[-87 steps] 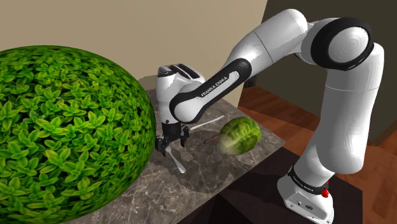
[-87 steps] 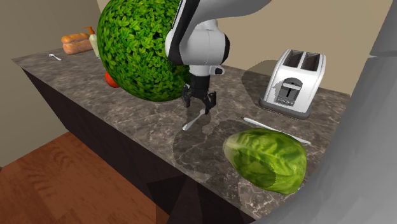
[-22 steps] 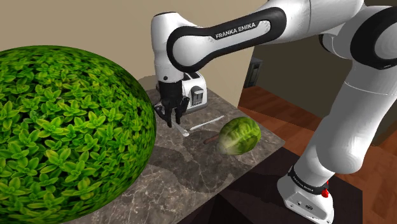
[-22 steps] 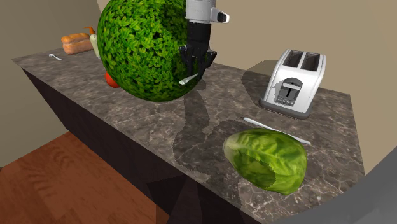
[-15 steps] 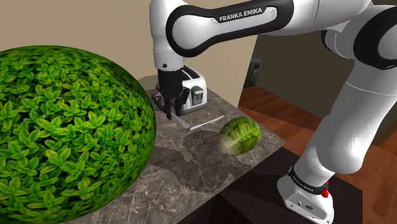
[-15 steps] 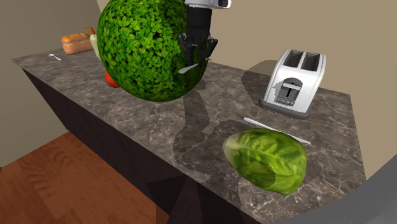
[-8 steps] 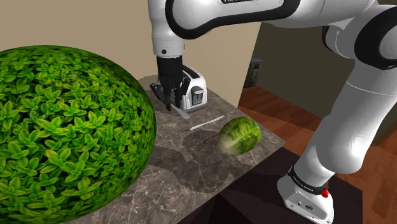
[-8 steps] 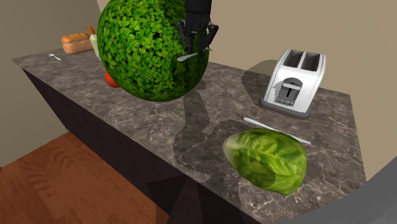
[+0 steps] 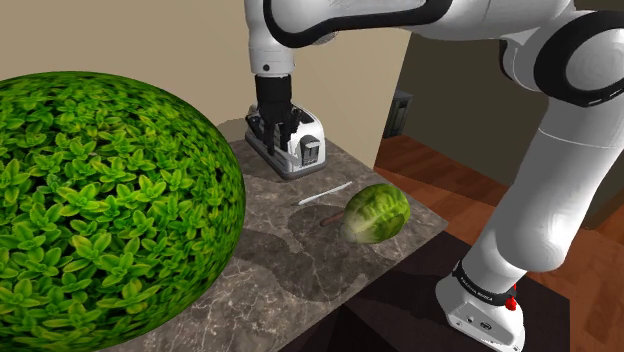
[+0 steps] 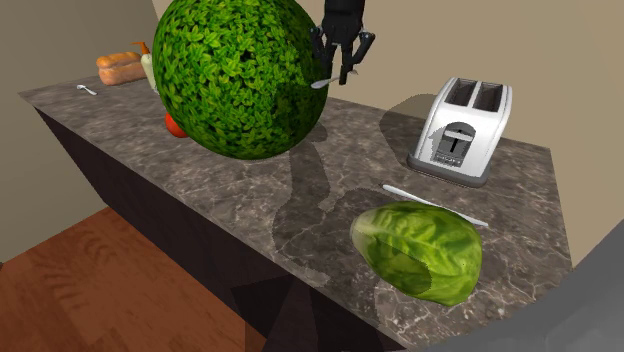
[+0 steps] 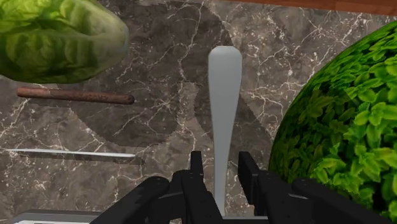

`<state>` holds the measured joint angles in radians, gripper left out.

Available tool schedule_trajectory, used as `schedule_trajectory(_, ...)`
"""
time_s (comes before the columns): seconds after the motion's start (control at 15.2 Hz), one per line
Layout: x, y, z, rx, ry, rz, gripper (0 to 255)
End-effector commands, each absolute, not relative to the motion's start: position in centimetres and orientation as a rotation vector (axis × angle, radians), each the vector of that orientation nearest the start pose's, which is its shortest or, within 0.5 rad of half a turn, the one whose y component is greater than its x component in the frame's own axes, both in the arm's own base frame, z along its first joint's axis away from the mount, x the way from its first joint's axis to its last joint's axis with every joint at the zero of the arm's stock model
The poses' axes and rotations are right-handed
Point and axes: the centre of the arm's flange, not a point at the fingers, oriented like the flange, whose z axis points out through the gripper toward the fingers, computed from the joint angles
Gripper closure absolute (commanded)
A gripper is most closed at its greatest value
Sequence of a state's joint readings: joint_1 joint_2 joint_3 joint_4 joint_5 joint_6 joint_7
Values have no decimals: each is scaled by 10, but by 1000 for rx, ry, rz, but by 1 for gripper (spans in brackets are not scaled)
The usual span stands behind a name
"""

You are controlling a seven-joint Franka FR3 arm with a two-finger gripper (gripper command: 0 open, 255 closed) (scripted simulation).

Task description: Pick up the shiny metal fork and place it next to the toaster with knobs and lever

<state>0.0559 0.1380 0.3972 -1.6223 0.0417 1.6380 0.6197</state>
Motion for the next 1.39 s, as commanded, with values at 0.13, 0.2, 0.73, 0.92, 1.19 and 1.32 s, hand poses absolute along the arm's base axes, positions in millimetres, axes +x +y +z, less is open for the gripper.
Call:
schedule_trajectory(0.13,569,209,536,-3098,265,225,255)
schedule_trajectory(0.2,577,199,536,-3098,265,225,255)
schedule_trajectory(0.73,645,118,537,-3098,265,225,255)
schedule_trajectory(0.92,670,87,537,-3098,265,225,255)
schedule_trajectory(1.19,670,87,516,-3098,265,225,255)
schedule_trajectory(1.32,670,87,505,-3098,265,225,255)
